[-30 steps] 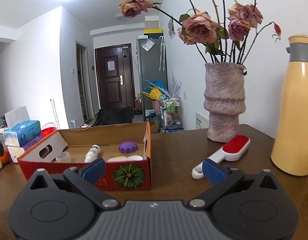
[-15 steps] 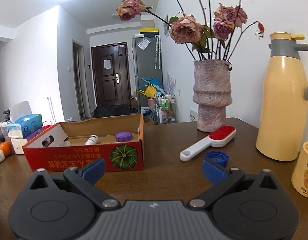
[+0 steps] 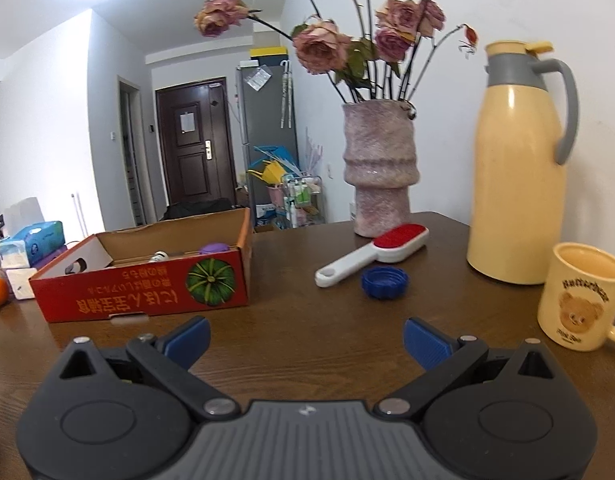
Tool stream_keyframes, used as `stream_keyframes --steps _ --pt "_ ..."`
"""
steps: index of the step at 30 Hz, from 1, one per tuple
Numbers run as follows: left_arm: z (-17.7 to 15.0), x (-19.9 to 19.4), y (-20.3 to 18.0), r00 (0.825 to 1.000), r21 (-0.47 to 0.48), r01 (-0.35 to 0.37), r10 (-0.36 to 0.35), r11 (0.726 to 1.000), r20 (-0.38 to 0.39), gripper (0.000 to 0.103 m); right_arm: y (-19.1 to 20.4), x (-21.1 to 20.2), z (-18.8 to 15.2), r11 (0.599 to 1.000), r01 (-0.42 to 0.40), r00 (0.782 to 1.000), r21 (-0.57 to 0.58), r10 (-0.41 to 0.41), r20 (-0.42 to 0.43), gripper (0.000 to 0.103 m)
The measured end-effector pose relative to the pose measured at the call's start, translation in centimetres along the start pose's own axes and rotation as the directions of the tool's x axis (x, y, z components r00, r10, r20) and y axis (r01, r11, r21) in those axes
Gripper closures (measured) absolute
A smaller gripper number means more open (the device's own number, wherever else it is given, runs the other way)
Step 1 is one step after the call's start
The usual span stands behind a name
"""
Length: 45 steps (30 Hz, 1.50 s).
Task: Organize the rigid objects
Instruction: 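Withdraw both open tools back from the box, then lower the left tool onto the green spray bottle and close it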
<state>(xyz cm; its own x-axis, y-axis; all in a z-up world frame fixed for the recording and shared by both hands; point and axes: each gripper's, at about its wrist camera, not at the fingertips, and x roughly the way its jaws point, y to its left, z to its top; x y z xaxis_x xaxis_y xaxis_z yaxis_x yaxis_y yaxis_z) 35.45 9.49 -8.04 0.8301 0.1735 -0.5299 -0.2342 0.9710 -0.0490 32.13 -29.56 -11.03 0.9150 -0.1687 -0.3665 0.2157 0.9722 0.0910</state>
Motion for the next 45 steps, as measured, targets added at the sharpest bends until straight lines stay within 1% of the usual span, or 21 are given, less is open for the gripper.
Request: stream_keyframes --steps 4,9,13,15,18,21,23,27,32,34,38,41,42,43,44,45 --pt "-0.3 0.0 0.6 1.0 -0.007 0.001 -0.001 1.0 -0.009 0.0 -0.6 -0.1 -0.2 1.0 0.018 1.0 0.016 -0.018 -0.004 0.0" --pt "-0.4 0.4 0.3 1.0 0.001 0.001 -0.001 1.0 -0.02 0.0 -0.6 0.2 -0.4 1.0 0.026 1.0 0.011 -0.026 -0.013 0.0" --pt "-0.1 1.8 0.5 0.999 -0.011 -0.01 0.01 1.0 -0.043 0.0 -0.7 0.4 -0.3 0.999 0.035 0.999 0.016 -0.035 -0.019 0.0" --pt "0.3 3.2 0.9 0.997 -0.018 -0.043 0.042 0.999 -0.061 0.0 -1.0 0.6 -0.3 0.999 0.043 0.999 0.024 -0.042 -0.022 0.0" --pt "0.7 5.1 1.8 0.993 -0.049 -0.073 0.068 0.996 -0.092 0.0 -1.6 1.1 -0.1 0.997 0.061 0.998 0.039 -0.061 -0.024 0.0" --pt "1.3 6.9 2.9 0.991 -0.098 -0.072 0.061 0.993 -0.116 0.0 -2.3 1.7 0.1 0.995 0.085 0.996 0.049 -0.084 -0.027 0.0" --pt "1.8 8.1 3.5 0.989 -0.124 -0.087 0.07 0.988 -0.13 0.0 -2.7 2.4 0.2 0.993 0.107 0.994 0.055 -0.105 -0.038 0.0" --pt "2.4 10.1 3.8 0.981 -0.119 -0.15 0.133 0.981 -0.141 0.0 -3.4 3.1 0.2 0.988 0.137 0.99 0.067 -0.134 -0.048 0.0" --pt "3.2 12.3 3.8 0.966 -0.112 -0.225 0.206 0.968 -0.159 0.001 -3.6 3.7 0.1 0.985 0.157 0.987 0.068 -0.154 -0.053 0.0" --pt "3.4 13.1 3.7 0.958 -0.11 -0.253 0.233 0.961 -0.167 0.007 -3.6 3.8 0.0 0.984 0.164 0.986 0.064 -0.161 -0.052 0.0" --pt "3.9 14.4 3.5 0.951 -0.116 -0.271 0.247 0.956 -0.184 0.018 -3.6 4.2 0.0 0.982 0.176 0.983 0.061 -0.173 -0.055 0.0" --pt "4.1 15.1 3.4 0.949 -0.109 -0.268 0.242 0.957 -0.202 0.037 -3.6 4.4 0.0 0.981 0.184 0.982 0.057 -0.181 -0.055 0.0" --pt "4.1 15.3 3.3 0.951 -0.107 -0.253 0.227 0.961 -0.208 0.046 -3.5 4.4 0.0 0.981 0.185 0.982 0.055 -0.183 -0.055 0.0" --pt "4.2 15.3 3.2 0.951 -0.096 -0.256 0.233 0.962 -0.201 0.061 -3.5 4.5 0.0 0.981 0.188 0.981 0.052 -0.185 -0.055 0.0" --pt "4.2 15.3 3.1 0.954 -0.095 -0.247 0.225 0.964 -0.198 0.067 -3.5 4.6 0.0 0.981 0.188 0.981 0.051 -0.185 -0.055 0.0" --pt "4.3 15.3 3.0 0.954 -0.088 -0.248 0.227 0.965 -0.195 0.071 -3.5 4.6 0.0 0.981 0.187 0.981 0.05 -0.184 -0.056 0.0"
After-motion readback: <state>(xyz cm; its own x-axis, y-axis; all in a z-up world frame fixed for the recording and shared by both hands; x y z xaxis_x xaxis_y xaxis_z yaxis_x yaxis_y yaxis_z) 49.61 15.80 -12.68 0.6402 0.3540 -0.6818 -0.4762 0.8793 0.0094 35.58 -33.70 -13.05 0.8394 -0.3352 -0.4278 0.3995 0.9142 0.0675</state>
